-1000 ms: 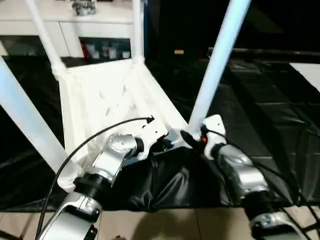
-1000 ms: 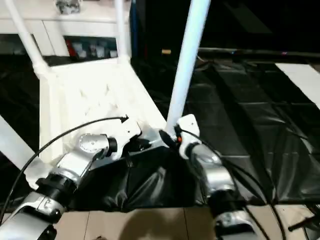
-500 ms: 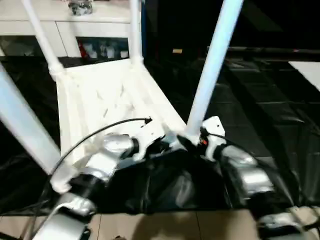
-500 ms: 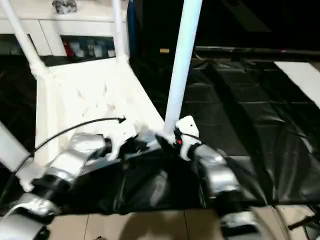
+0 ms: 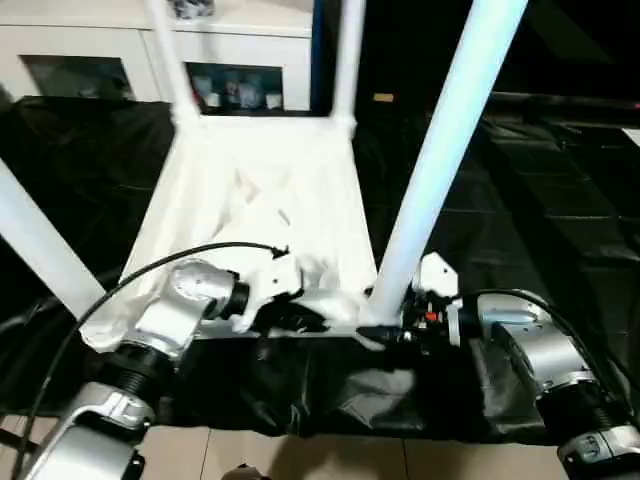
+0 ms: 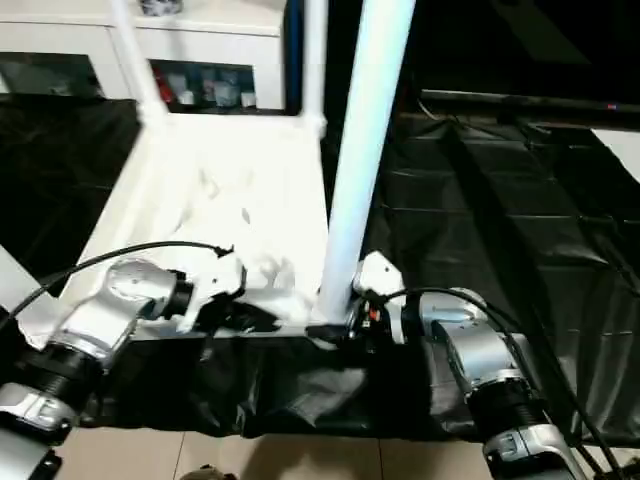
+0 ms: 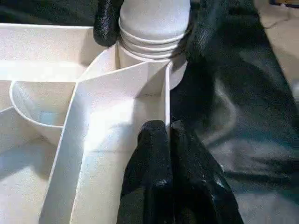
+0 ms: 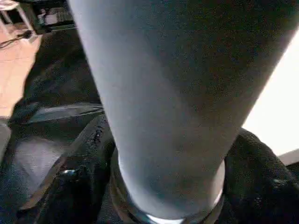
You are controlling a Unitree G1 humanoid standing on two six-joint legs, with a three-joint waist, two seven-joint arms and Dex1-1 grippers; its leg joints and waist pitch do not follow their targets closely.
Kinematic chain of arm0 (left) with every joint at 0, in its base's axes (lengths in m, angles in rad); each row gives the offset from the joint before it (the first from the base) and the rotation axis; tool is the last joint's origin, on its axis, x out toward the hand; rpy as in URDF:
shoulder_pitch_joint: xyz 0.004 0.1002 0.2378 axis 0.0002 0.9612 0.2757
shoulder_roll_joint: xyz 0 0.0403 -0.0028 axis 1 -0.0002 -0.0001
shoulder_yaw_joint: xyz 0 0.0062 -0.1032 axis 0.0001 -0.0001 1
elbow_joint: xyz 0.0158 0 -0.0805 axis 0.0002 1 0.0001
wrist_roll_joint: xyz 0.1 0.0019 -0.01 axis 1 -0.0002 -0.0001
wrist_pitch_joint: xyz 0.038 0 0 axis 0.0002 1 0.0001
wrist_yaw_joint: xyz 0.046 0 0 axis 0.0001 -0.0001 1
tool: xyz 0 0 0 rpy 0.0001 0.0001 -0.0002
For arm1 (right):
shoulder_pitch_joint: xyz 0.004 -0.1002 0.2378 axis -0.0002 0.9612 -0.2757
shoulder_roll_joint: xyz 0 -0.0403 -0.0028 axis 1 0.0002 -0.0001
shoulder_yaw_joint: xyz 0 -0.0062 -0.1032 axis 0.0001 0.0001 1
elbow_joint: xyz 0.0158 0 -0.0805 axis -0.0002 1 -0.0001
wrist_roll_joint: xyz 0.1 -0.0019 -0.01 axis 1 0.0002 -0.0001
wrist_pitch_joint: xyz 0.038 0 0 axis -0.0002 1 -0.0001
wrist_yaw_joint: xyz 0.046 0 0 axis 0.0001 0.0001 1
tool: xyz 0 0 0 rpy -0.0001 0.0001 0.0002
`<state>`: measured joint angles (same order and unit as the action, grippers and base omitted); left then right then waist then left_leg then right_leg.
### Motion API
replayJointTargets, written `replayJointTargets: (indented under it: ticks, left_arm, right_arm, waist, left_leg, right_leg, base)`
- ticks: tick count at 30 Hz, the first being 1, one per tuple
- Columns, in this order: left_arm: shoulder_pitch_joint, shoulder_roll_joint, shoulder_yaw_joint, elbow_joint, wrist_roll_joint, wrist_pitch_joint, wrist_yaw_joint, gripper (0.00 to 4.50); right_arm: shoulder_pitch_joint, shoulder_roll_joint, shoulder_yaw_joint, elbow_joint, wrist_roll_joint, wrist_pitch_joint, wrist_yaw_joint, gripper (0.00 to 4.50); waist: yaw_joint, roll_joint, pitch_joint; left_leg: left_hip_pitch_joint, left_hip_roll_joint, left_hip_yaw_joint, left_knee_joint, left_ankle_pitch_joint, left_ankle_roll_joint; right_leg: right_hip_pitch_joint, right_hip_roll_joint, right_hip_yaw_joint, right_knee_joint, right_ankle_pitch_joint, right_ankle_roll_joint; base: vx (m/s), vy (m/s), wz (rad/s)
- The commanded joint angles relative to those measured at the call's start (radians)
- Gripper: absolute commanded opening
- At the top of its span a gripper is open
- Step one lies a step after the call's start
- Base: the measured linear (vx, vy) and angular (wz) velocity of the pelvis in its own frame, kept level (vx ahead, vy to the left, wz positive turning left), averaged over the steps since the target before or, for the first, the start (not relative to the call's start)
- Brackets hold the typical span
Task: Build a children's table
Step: Rotate leg to tighten
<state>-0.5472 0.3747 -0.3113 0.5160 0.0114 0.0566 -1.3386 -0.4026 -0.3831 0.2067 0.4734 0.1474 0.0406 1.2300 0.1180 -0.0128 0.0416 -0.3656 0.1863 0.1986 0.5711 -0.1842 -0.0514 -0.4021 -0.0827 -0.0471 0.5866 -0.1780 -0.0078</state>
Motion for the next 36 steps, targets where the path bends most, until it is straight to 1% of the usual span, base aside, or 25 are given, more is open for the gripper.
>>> replayJointTargets:
  ticks: [1, 3, 6, 7, 8, 9, 10, 11, 12, 14, 15, 16, 17, 19, 20, 23, 24, 25, 26, 27, 30, 32, 33, 35, 36]
  left_arm:
    - [-0.015, -0.009, -0.03, 0.003, 0.004, -0.013, -0.009, 0.0]
    - [-0.018, -0.009, -0.026, 0.009, 0.006, -0.017, -0.005, 0.0]
    - [-0.027, -0.013, -0.02, 0.028, 0.011, -0.025, 0.031, 0.0]
    - [-0.035, -0.023, -0.011, 0.049, 0.023, -0.031, 0.076, 0.0]
    - [-0.04, -0.029, -0.006, 0.06, 0.031, -0.031, 0.103, 0.0]
    - [-0.049, -0.039, 0.003, 0.076, 0.041, -0.025, 0.142, 0.0]
    - [-0.049, -0.039, 0.003, 0.076, 0.041, -0.025, 0.142, 0.0]
    - [-0.059, -0.05, 0.013, 0.093, 0.049, -0.02, 0.184, 0.0]
    - [-0.074, -0.067, 0.025, 0.112, 0.052, -0.008, 0.23, 0.0]
    - [-0.103, -0.097, 0.042, 0.151, 0.069, 0.009, 0.328, 0.0]
    - [-0.115, -0.11, 0.046, 0.168, 0.074, 0.015, 0.363, 0.0]
    - [-0.128, -0.124, 0.053, 0.184, 0.08, 0.024, 0.409, 0.0]
    - [-0.149, -0.148, 0.065, 0.209, 0.084, 0.041, 0.477, 0.0]
    - [-0.174, -0.187, 0.081, 0.234, 0.089, 0.066, 0.572, 0.0]
    - [-0.179, -0.2, 0.087, 0.239, 0.088, 0.073, 0.594, 0.0]
    - [-0.178, -0.225, 0.084, 0.23, 0.09, 0.078, 0.606, 0.0]
    - [-0.174, -0.237, 0.077, 0.221, 0.095, 0.077, 0.604, 0.0]
    - [-0.169, -0.243, 0.071, 0.214, 0.098, 0.074, 0.599, 0.0]
    - [-0.166, -0.248, 0.068, 0.21, 0.099, 0.071, 0.595, 0.0]
    - [-0.162, -0.254, 0.063, 0.205, 0.101, 0.067, 0.591, 0.0]
    - [-0.146, -0.249, 0.047, 0.187, 0.097, 0.046, 0.546, 0.0]
    - [-0.128, -0.228, 0.025, 0.17, 0.086, 0.014, 0.482, 0.0]
    - [-0.118, -0.213, 0.017, 0.157, 0.08, 0.007, 0.446, 0.0]
    - [-0.117, -0.212, 0.017, 0.156, 0.08, 0.006, 0.444, 0.0]
    - [-0.105, -0.192, 0.01, 0.139, 0.072, -0.003, 0.403, 0.0]
  right_arm:
    - [0.008, 0.005, 0.038, -0.026, 0.006, 0.003, 0.039, 2.99]
    - [0.008, 0.01, 0.036, -0.024, 0.006, 0.0, 0.035, 2.85]
    - [0.002, 0.038, 0.027, 0.003, 0.001, -0.013, -0.013, 2.73]
    - [-0.007, 0.059, 0.02, 0.03, -0.01, -0.023, -0.056, 2.73]
    - [-0.011, 0.069, 0.015, 0.045, -0.018, -0.031, -0.082, 2.72]
    - [-0.021, 0.091, 0.006, 0.072, -0.033, -0.037, -0.135, 2.71]
    - [-0.021, 0.091, 0.006, 0.072, -0.033, -0.037, -0.135, 2.71]
    - [-0.033, 0.112, -0.003, 0.101, -0.048, -0.038, -0.195, 2.7]
    - [-0.054, 0.144, -0.015, 0.148, -0.068, -0.041, -0.285, 2.7]
    - [-0.091, 0.199, -0.039, 0.228, -0.096, -0.043, -0.44, 2.7]
    - [-0.108, 0.224, -0.053, 0.261, -0.097, -0.04, -0.501, 2.7]
    - [-0.122, 0.248, -0.066, 0.286, -0.093, -0.037, -0.552, 2.69]
    - [-0.146, 0.286, -0.088, 0.326, -0.088, -0.031, -0.639, 2.69]
    - [-0.179, 0.343, -0.122, 0.379, -0.071, -0.004, -0.757, 2.69]
    - [-0.187, 0.361, -0.13, 0.392, -0.071, -0.002, -0.786, 2.69]
    - [-0.194, 0.391, -0.121, 0.4, -0.08, -0.01, -0.798, 2.69]
    - [-0.193, 0.403, -0.105, 0.4, -0.094, -0.03, -0.783, 3.04]
    - [-0.192, 0.406, -0.098, 0.4, -0.1, -0.046, -0.769, 3.25]
    - [-0.192, 0.408, -0.093, 0.4, -0.104, -0.058, -0.759, 3.39]
    - [-0.191, 0.411, -0.087, 0.401, -0.11, -0.074, -0.746, 3.39]
    - [-0.185, 0.387, -0.091, 0.384, -0.097, -0.087, -0.683, 3.57]
    - [-0.184, 0.353, -0.084, 0.375, -0.1, -0.113, -0.636, 3.92]
    - [-0.18, 0.333, -0.079, 0.364, -0.098, -0.124, -0.605, 3.92]
    - [-0.18, 0.332, -0.079, 0.363, -0.098, -0.124, -0.602, 3.92]
    - [-0.174, 0.314, -0.075, 0.345, -0.09, -0.128, -0.561, 3.92]
  waist:
    - [0.002, 0.004, -0.054]
    - [0.0, 0.003, -0.054]
    - [0.001, 0.001, -0.054]
    - [0.001, 0.0, -0.053]
    - [-0.001, -0.003, -0.051]
    - [-0.003, -0.001, -0.05]
    - [-0.005, -0.001, -0.046]
    - [-0.007, -0.007, -0.046]
    - [-0.008, -0.005, -0.045]
    - [-0.023, -0.004, -0.041]
    - [-0.029, -0.004, -0.041]
    - [-0.033, -0.004, -0.04]
    - [-0.039, -0.005, -0.041]
    - [-0.045, -0.001, -0.043]
    - [-0.046, 0.0, -0.045]
    - [-0.044, -0.003, -0.048]
    - [-0.043, -0.003, -0.048]
    - [-0.042, -0.002, -0.05]
    - [-0.041, -0.002, -0.052]
    - [-0.041, -0.003, -0.053]
    - [-0.036, -0.003, -0.054]
    - [-0.035, 0.001, -0.055]
    - [-0.036, 0.001, -0.057]
    - [-0.038, 0.0, -0.059]
    - [-0.038, -0.002, -0.06]
  left_leg:
    - [0.024, 0.055, -0.017, -0.067, -0.242, 0.034]
    - [0.018, 0.053, -0.017, -0.067, -0.231, 0.03]
    - [0.015, 0.053, -0.017, -0.066, -0.228, 0.03]
    - [0.015, 0.052, -0.018, -0.066, -0.237, 0.027]
    - [0.016, 0.05, -0.017, -0.067, -0.254, 0.021]
    - [0.018, 0.051, -0.02, -0.069, -0.278, 0.01]
    - [0.02, 0.05, -0.019, -0.071, -0.298, 0.004]
    - [0.023, 0.049, -0.023, -0.072, -0.321, -0.004]
    - [0.023, 0.048, -0.024, -0.073, -0.324, -0.009]
    - [0.021, 0.044, -0.034, -0.079, -0.355, -0.039]
    - [0.02, 0.043, -0.039, -0.08, -0.375, -0.045]
    - [0.02, 0.042, -0.04, -0.08, -0.381, -0.045]
    - [0.016, 0.042, -0.042, -0.082, -0.384, -0.045]
    - [0.023, 0.043, -0.043, -0.082, -0.395, -0.049]
    - [0.026, 0.043, -0.044, -0.082, -0.405, -0.05]
    - [0.022, 0.044, -0.034, -0.081, -0.366, -0.028]
    - [0.019, 0.044, -0.033, -0.081, -0.357, -0.024]
    - [0.018, 0.044, -0.03, -0.08, -0.339, -0.018]
    - [0.017, 0.044, -0.028, -0.078, -0.318, -0.01]
    - [0.016, 0.044, -0.026, -0.077, -0.304, -0.003]
    - [0.013, 0.045, -0.024, -0.073, -0.273, 0.011]
    - [0.014, 0.045, -0.024, -0.073, -0.263, 0.017]
    - [0.011, 0.046, -0.023, -0.072, -0.253, 0.021]
    - [0.013, 0.046, -0.021, -0.069, -0.224, 0.029]
    - [0.011, 0.045, -0.021, -0.067, -0.205, 0.039]
  right_leg:
    - [0.04, -0.063, 0.036, -0.056, -0.176, -0.246]
    - [0.042, -0.063, 0.035, -0.052, -0.164, -0.241]
    - [0.042, -0.065, 0.036, -0.051, -0.166, -0.237]
    - [0.042, -0.066, 0.036, -0.053, -0.187, -0.232]
    - [0.039, -0.067, 0.036, -0.058, -0.221, -0.225]
    - [0.037, -0.071, 0.038, -0.063, -0.276, -0.213]
    - [0.033, -0.07, 0.038, -0.068, -0.314, -0.206]
    - [0.034, -0.072, 0.038, -0.075, -0.382, -0.183]
    - [0.032, -0.073, 0.038, -0.076, -0.408, -0.174]
    - [0.03, -0.076, 0.033, -0.084, -0.516, -0.137]
    - [0.031, -0.078, 0.03, -0.09, -0.564, -0.113]
    - [0.029, -0.078, 0.029, -0.093, -0.576, -0.106]
    - [0.032, -0.078, 0.026, -0.093, -0.578, -0.099]
    - [0.025, -0.079, 0.021, -0.094, -0.56, -0.106]
    - [0.025, -0.078, 0.017, -0.096, -0.54, -0.115]
    - [0.028, -0.074, 0.022, -0.088, -0.405, -0.148]
    - [0.03, -0.074, 0.023, -0.085, -0.384, -0.154]
    - [0.033, -0.074, 0.024, -0.082, -0.349, -0.164]
    - [0.034, -0.074, 0.024, -0.078, -0.313, -0.174]
    - [0.036, -0.072, 0.024, -0.075, -0.289, -0.183]
    - [0.042, -0.073, 0.024, -0.069, -0.242, -0.199]
    - [0.043, -0.072, 0.023, -0.068, -0.223, -0.207]
    - [0.045, -0.071, 0.023, -0.063, -0.194, -0.213]
    - [0.046, -0.068, 0.023, -0.055, -0.131, -0.231]
    - [0.051, -0.069, 0.022, -0.051, -0.105, -0.243]
  base:
    - [0.0, 0.0, 0.0]
    - [0.0, 0.0, 0.0]
    - [0.0, 0.0, 0.0]
    - [0.0, 0.0, 0.0]
    - [0.0, 0.0, 0.0]
    - [0.0, 0.0, 0.0]
    - [0.0, 0.0, 0.0]
    - [0.0, 0.0, 0.0]
    - [-0.05, -0.007, -0.02]
    - [-0.058, -0.001, -0.08]
    - [-0.057, 0.007, -0.11]
    - [0.0, 0.0, 0.0]
    - [0.0, 0.0, 0.0]
    - [0.0, 0.0, 0.0]
    - [0.0, 0.0, 0.0]
    - [0.0, 0.0, 0.0]
    - [0.0, 0.0, 0.0]
    - [0.0, 0.0, 0.0]
    - [0.0, 0.0, 0.0]
    - [0.0, 0.0, 0.0]
    - [0.0, 0.0, 0.0]
    - [0.0, 0.0, 0.0]
    - [0.0, 0.0, 0.0]
    - [0.0, 0.0, 0.0]
    - [0.0, 0.0, 0.0]
